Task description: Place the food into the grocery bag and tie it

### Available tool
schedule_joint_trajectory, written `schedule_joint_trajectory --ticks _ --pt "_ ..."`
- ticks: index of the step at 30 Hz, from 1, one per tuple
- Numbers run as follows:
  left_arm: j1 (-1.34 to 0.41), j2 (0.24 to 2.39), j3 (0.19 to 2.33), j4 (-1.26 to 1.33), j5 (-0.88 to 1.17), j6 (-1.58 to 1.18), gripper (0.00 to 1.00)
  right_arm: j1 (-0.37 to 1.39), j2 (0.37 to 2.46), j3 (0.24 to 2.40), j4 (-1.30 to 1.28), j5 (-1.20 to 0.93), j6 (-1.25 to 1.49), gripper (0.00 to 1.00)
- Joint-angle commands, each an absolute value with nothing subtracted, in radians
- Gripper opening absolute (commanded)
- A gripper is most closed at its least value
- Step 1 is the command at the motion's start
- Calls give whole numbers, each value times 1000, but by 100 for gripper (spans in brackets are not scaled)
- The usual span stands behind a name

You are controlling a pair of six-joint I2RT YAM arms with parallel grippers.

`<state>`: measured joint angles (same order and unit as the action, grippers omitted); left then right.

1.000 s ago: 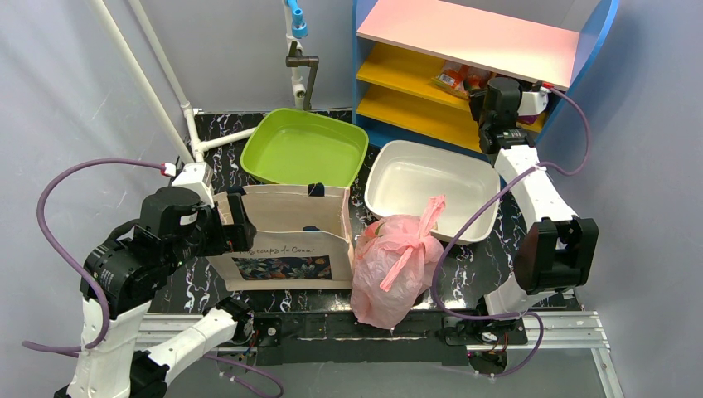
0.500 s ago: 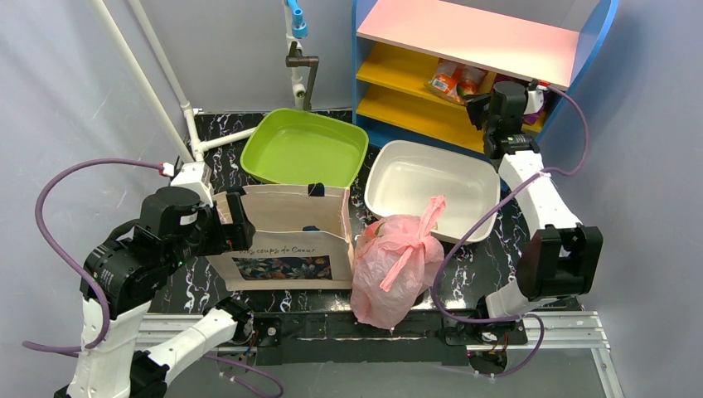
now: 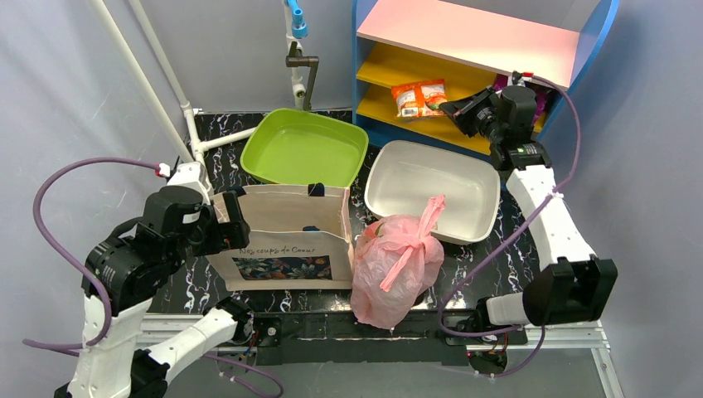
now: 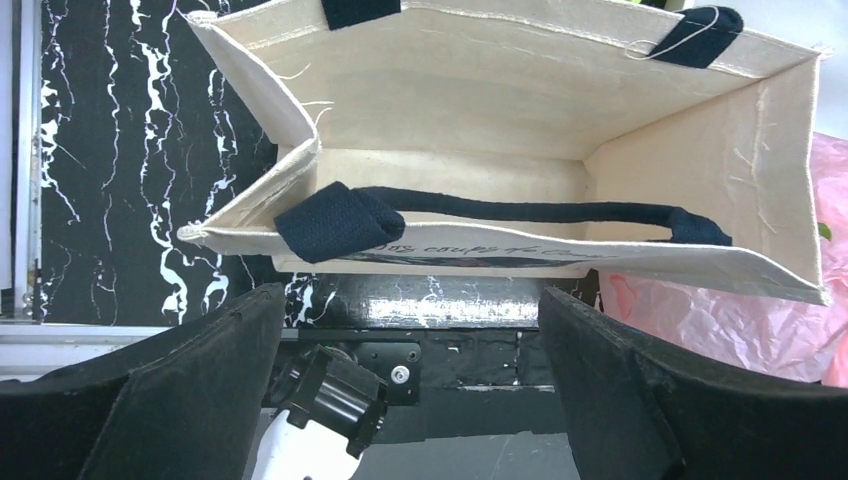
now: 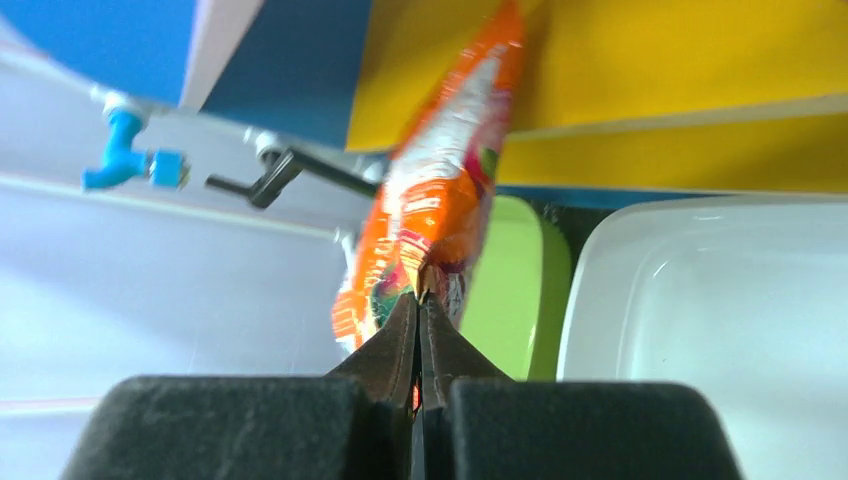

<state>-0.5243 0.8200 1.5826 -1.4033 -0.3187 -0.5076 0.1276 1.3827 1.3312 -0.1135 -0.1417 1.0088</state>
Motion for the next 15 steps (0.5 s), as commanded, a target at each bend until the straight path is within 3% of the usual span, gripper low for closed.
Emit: schedule_joint_trajectory --ticks 1,11,15 --pt "-517 862 1612 -1416 -353 -477 96 140 1285 1358 -108 -257 946 1" --pt "-517 909 1593 -1308 -265 -460 85 146 1216 1442 -157 -365 936 1" --pt "-517 924 1569 -1260 -230 -444 72 153 1190 1463 -158 -415 945 1"
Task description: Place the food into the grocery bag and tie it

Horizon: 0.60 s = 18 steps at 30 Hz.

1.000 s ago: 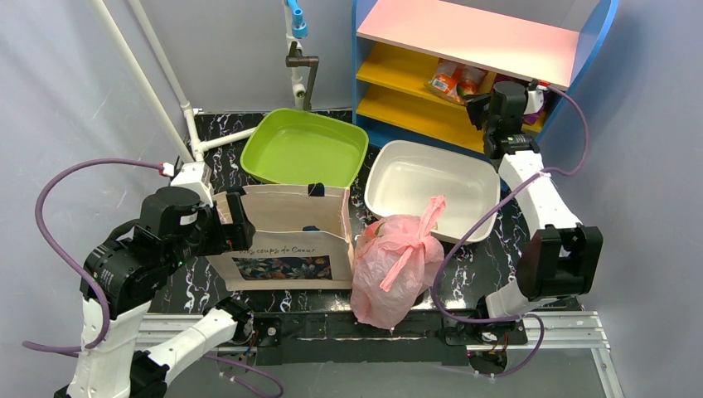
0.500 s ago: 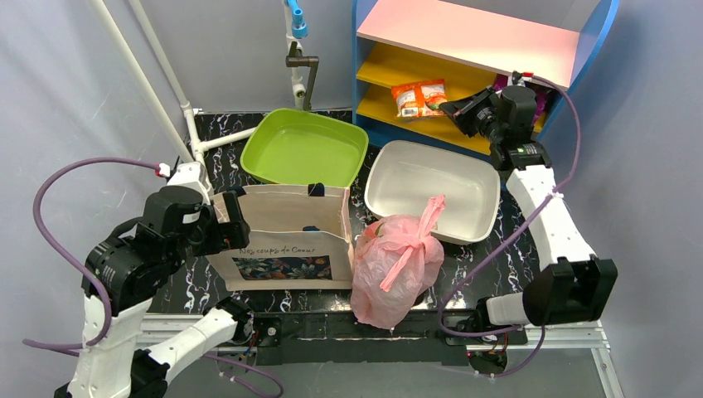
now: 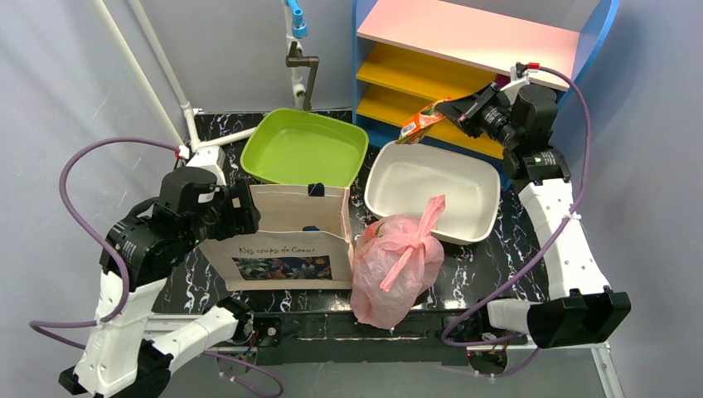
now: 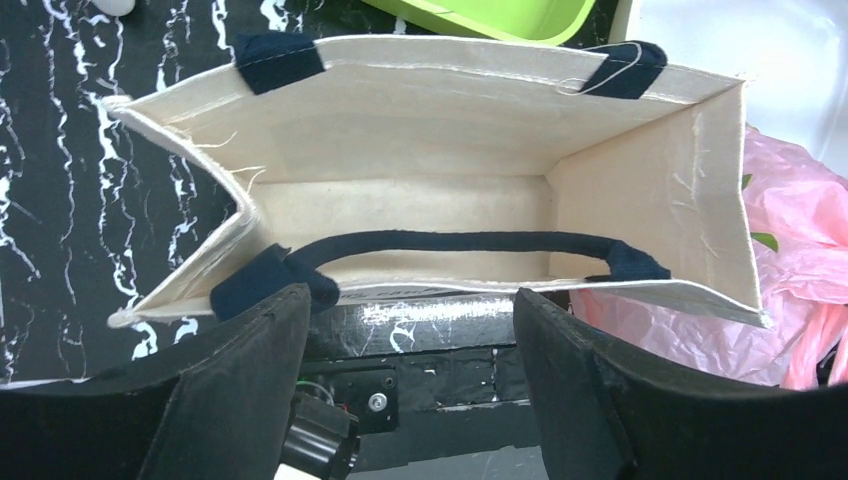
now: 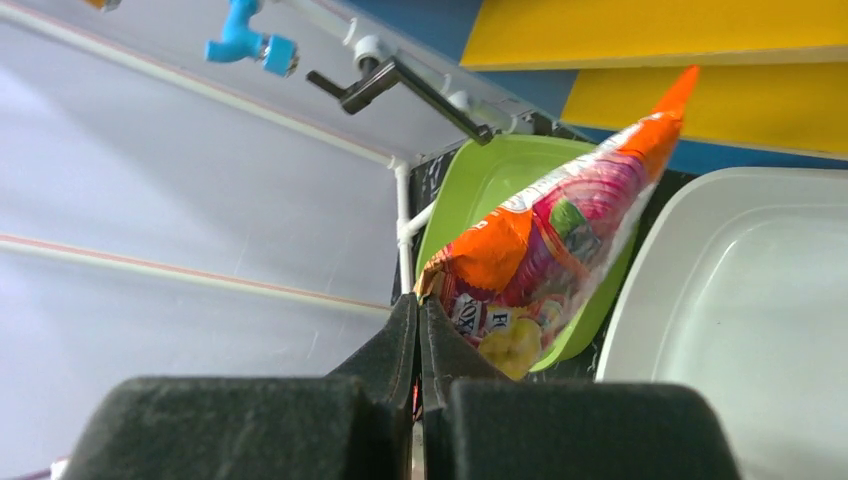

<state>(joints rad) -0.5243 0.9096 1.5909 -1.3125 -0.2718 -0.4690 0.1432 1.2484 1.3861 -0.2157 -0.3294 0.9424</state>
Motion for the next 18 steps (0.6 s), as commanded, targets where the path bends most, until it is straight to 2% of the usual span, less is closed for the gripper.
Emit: schedule_joint_trajectory --ticks 1,6,10,11,14,18 --pt "-517 930 1561 -1248 -218 -438 70 155 1185 1469 -155 -429 949 1" --pt "-517 941 1503 -1213 -198 -428 71 182 1175 1533 -157 -514 956 1" --pt "-517 933 1430 -1145 -168 -415 66 225 1183 1605 -174 -560 945 1" --pt "-517 929 1409 -1125 -162 -408 63 239 1186 1624 -178 -568 938 1" --pt "-517 933 1355 -1073 -138 -393 46 286 1204 1683 -200 -592 927 1" --pt "-517 949 1327 -1078 -115 -393 33 361 1224 1738 -210 -601 929 1"
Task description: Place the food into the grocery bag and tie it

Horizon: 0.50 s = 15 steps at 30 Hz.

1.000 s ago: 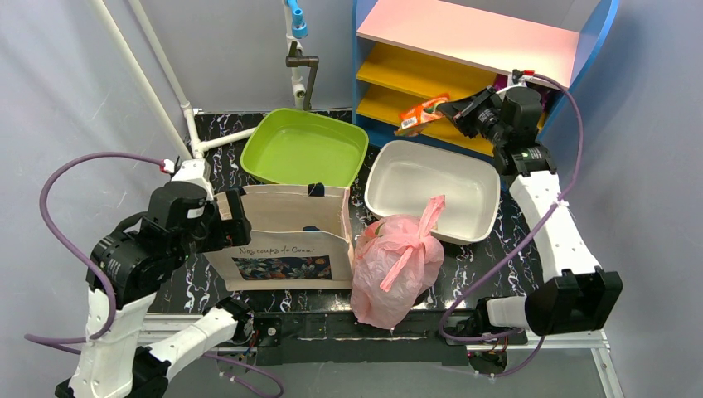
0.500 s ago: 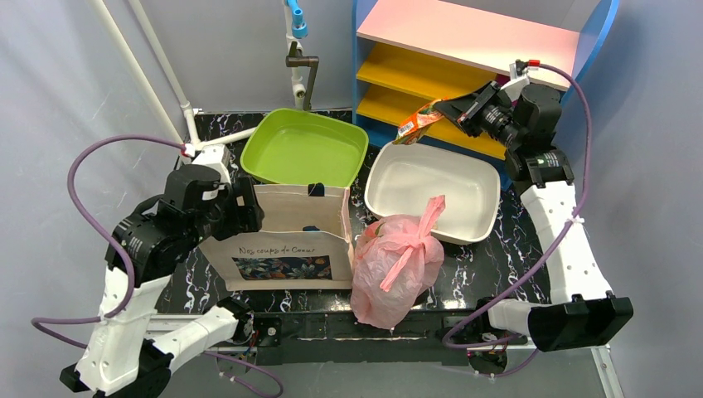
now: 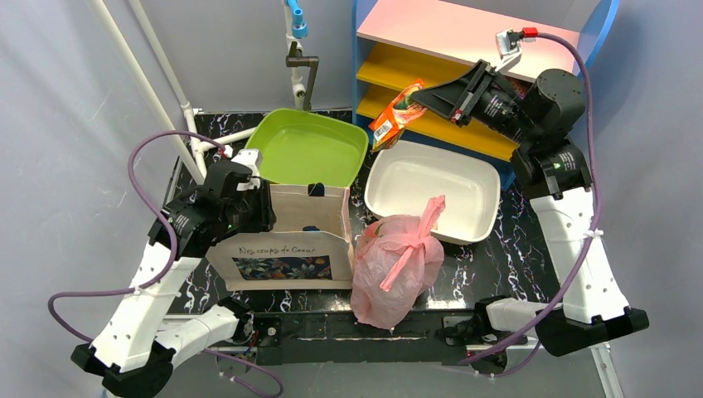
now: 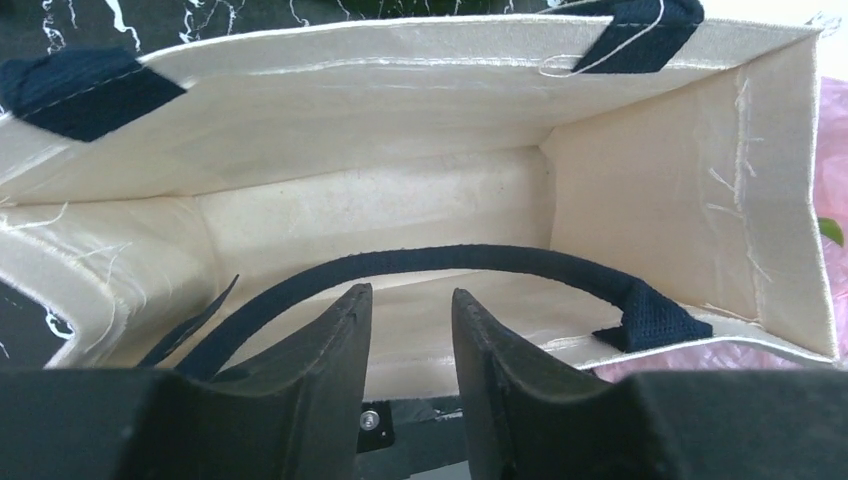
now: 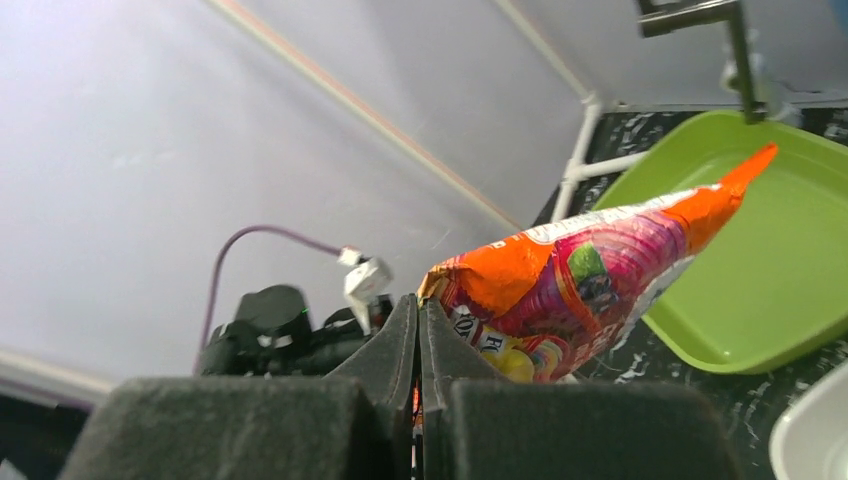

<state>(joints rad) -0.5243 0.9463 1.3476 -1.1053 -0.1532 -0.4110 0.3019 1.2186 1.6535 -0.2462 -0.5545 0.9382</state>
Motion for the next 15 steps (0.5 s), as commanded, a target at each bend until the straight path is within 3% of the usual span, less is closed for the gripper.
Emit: schedule_joint_trajectory --ticks 1,8,15 --pt "-517 947 1320 -1084 -107 -393 27 383 1229 1747 -209 -599 930 1" --pt "-517 878 1270 -1145 -31 -381 5 586 1286 1779 -191 -575 928 1" --pt "-517 797 1240 -1187 0 -411 2 764 1337 1766 -190 -536 931 1"
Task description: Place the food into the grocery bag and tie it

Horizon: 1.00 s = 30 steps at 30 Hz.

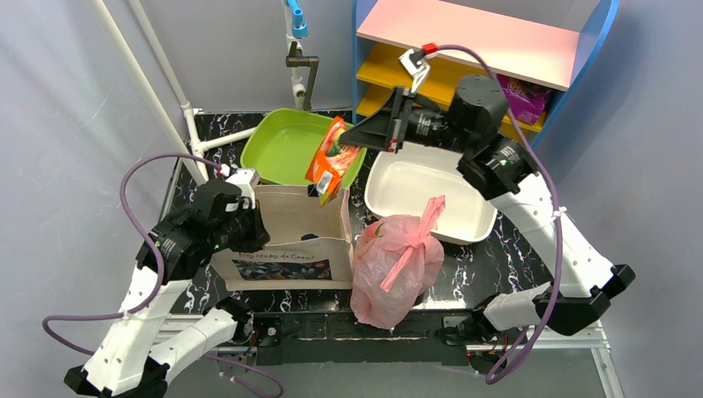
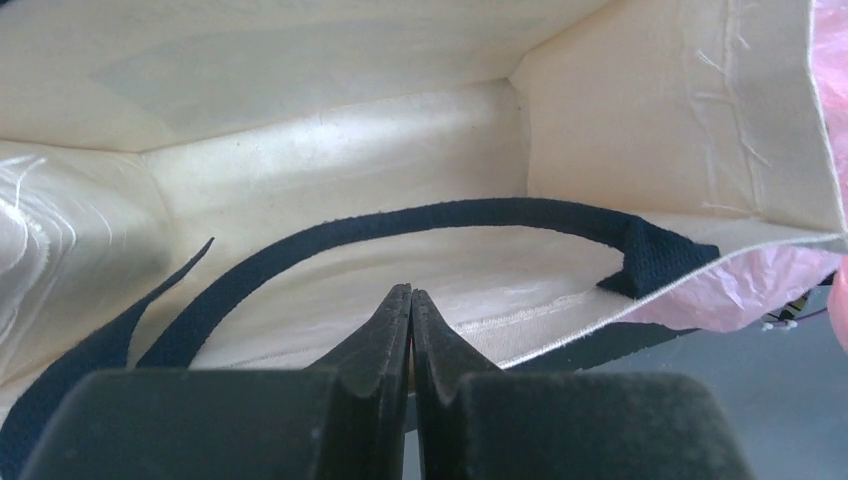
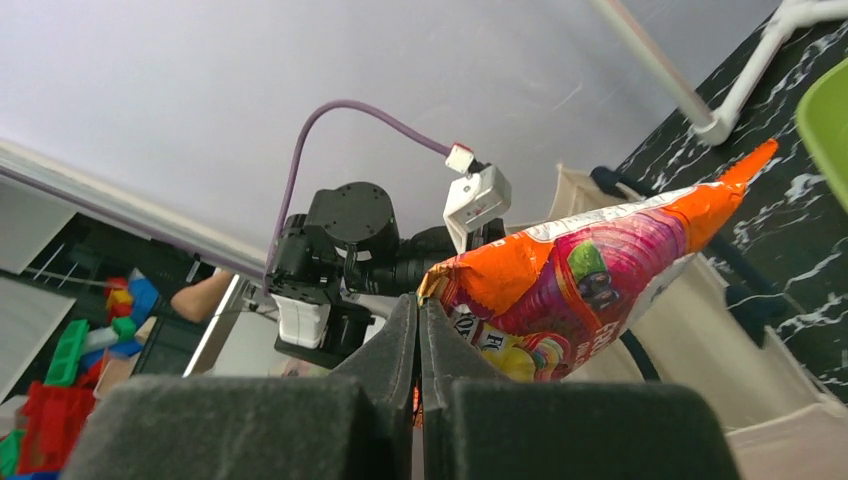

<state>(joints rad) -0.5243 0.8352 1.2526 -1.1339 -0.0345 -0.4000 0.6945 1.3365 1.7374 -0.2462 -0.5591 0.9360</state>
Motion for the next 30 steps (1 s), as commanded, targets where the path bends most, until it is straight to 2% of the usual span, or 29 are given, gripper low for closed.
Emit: schedule_joint_trajectory --ticks 1,8,17,30 --pt "-517 789 1237 -1190 0 -416 2 784 1346 1764 -192 -534 935 1" --pt "-517 760 1218 -1184 52 -428 1 863 1407 1750 -277 -548 975 1" --pt "-517 731 1202 -1190 95 -419 0 871 1466 1708 -376 -535 991 1" --pt "-517 677 1170 -1201 126 -410 0 865 1617 1788 -674 -716 969 1"
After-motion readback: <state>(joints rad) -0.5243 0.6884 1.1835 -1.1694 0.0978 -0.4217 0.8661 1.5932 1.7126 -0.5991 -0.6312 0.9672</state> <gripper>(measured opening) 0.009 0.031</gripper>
